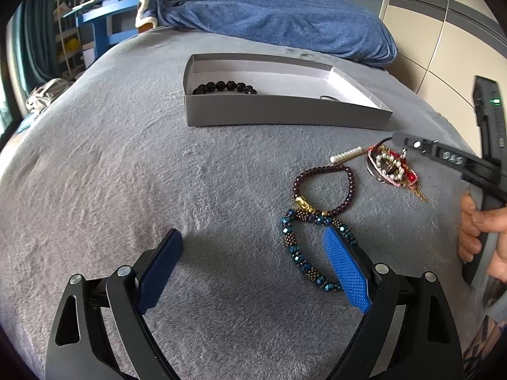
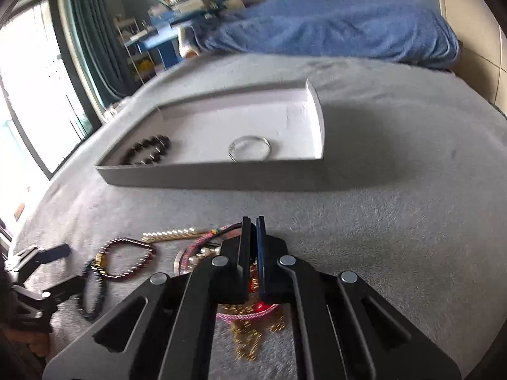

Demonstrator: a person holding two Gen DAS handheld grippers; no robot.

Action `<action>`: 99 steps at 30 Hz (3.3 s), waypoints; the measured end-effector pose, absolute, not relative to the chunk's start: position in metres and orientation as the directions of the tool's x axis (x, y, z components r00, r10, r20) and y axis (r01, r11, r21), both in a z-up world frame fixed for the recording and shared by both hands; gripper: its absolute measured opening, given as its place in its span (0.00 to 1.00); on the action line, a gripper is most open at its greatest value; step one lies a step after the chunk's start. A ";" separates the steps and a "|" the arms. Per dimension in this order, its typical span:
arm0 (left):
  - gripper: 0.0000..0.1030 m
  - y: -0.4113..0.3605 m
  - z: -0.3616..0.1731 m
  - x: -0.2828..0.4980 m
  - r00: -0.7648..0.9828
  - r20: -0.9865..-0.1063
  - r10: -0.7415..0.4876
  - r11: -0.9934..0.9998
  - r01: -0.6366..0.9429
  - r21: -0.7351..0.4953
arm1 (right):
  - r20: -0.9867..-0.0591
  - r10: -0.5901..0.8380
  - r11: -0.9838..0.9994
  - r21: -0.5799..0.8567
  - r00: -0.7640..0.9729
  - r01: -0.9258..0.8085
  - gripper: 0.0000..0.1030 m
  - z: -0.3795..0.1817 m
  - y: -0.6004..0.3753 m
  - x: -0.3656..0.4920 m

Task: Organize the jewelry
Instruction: 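Grasp the black hair tie with the right tool and lift it, then grasp the pearl hair clip with the left tool while the right tool holds the hair tie, then carry the pearl clip and hair tie into the tray and open both tools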

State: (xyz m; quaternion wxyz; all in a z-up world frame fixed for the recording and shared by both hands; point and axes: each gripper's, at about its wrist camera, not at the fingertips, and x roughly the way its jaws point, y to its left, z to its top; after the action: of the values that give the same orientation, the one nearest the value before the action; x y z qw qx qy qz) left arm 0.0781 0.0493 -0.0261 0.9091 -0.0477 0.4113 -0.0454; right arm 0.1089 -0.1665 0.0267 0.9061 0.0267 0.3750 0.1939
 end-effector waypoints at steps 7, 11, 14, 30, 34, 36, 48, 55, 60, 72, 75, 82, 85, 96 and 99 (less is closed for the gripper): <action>0.87 0.049 -0.026 0.078 0.659 -0.743 -0.118 0.992 0.045 -0.118 | -0.591 0.416 0.909 0.253 0.691 -0.332 0.03 0.056 -0.180 0.086; 0.87 0.048 -0.025 0.077 0.665 -0.739 -0.113 0.993 0.045 -0.112 | -0.564 0.430 0.903 0.281 0.705 -0.326 0.03 0.066 -0.191 0.071; 0.87 0.043 -0.021 0.073 0.680 -0.726 -0.106 0.994 0.057 -0.092 | -0.557 0.434 0.901 0.289 0.709 -0.324 0.03 0.070 -0.199 0.060; 0.87 -0.054 0.005 0.085 0.672 -0.688 -0.276 0.942 0.333 -0.052 | -0.632 0.305 0.932 0.352 0.712 -0.087 0.03 0.023 -0.280 0.034; 0.87 -0.081 0.008 0.104 0.660 -0.689 -0.299 0.932 0.357 -0.062 | -0.649 0.302 0.928 0.367 0.699 -0.060 0.03 0.014 -0.284 0.039; 0.86 -0.092 0.009 0.112 0.653 -0.693 -0.305 0.929 0.364 -0.065 | -0.656 0.300 0.927 0.371 0.693 -0.050 0.03 0.011 -0.286 0.040; 0.59 -0.135 -0.017 0.159 0.565 -0.793 -0.231 0.933 0.361 -0.015 | -0.683 0.326 0.902 0.431 0.653 0.001 0.03 -0.003 -0.296 0.046; 0.37 -0.130 -0.017 0.159 0.548 -0.790 -0.274 0.924 0.377 -0.059 | -0.680 0.332 0.898 0.440 0.653 0.001 0.03 -0.005 -0.298 0.045; 0.37 -0.118 -0.007 0.145 0.567 -0.755 -0.330 0.918 0.380 -0.116 | -0.677 0.328 0.901 0.434 0.659 -0.002 0.03 -0.002 -0.294 0.045; 0.37 -0.060 0.018 0.119 0.630 -0.708 -0.320 0.931 0.347 -0.113 | -0.626 0.312 0.921 0.383 0.714 -0.067 0.03 0.018 -0.281 0.033; 0.37 -0.032 0.022 0.124 0.649 -0.703 -0.289 0.946 0.305 -0.107 | -0.608 0.323 0.927 0.358 0.726 -0.112 0.03 0.028 -0.269 0.032; 0.37 0.025 0.034 0.140 0.684 -0.690 -0.236 0.969 0.217 -0.117 | -0.579 0.338 0.932 0.313 0.742 -0.181 0.03 0.055 -0.246 0.043; 0.37 0.039 0.039 0.148 0.695 -0.685 -0.219 0.974 0.198 -0.111 | -0.565 0.345 0.934 0.290 0.749 -0.211 0.03 0.070 -0.235 0.051; 0.37 0.040 0.050 0.192 0.699 -0.685 -0.203 0.976 0.202 -0.084 | -0.545 0.392 0.919 0.203 0.741 -0.337 0.03 0.112 -0.182 0.119; 0.37 0.030 0.047 0.211 0.687 -0.696 -0.208 0.974 0.212 -0.082 | -0.562 0.391 0.919 0.189 0.729 -0.346 0.03 0.111 -0.170 0.143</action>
State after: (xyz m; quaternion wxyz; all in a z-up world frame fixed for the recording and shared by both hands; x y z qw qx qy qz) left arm 0.2112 0.0301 0.0469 0.9184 0.0026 0.3788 -0.1143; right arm 0.1427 -0.1701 0.1108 0.9292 0.0357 0.3099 0.1983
